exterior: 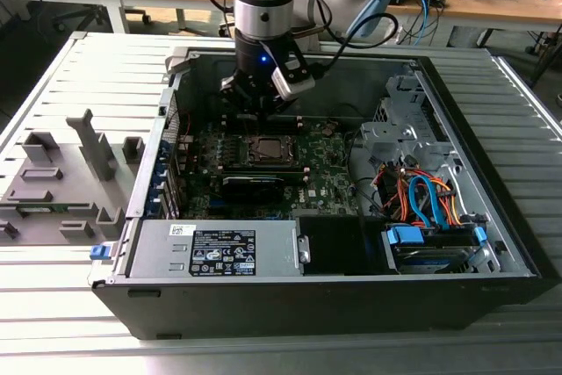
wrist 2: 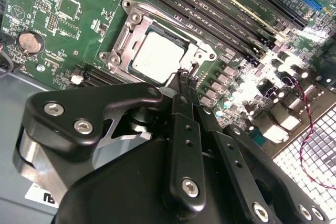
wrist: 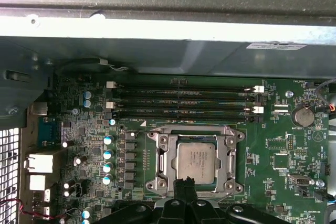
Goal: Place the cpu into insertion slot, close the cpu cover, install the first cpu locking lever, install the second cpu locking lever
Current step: 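Install the first cpu locking lever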
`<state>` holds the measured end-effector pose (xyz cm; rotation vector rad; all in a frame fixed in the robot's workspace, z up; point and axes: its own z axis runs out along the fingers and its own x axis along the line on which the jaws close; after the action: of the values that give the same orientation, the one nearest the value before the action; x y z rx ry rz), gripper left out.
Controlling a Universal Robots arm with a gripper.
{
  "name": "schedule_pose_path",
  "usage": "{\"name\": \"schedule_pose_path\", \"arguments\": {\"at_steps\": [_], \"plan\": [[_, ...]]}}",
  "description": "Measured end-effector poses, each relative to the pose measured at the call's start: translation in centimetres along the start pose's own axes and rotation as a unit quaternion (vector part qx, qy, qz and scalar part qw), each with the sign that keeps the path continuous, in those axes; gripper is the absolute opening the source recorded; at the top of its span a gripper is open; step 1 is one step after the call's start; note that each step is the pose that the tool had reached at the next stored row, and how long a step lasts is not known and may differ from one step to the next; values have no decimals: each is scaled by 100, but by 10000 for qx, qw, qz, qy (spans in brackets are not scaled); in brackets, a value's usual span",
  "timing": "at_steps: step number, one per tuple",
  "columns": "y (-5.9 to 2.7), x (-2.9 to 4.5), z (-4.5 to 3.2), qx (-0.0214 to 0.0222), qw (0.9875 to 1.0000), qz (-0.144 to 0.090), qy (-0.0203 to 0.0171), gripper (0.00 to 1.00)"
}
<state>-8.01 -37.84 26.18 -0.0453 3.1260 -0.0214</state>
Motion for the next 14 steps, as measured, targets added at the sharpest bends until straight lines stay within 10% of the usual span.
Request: {"name": "schedule_pose_path", "arguments": {"at_steps": [14], "plan": [[1, 32, -1, 0, 10000, 0, 0, 11]]}}
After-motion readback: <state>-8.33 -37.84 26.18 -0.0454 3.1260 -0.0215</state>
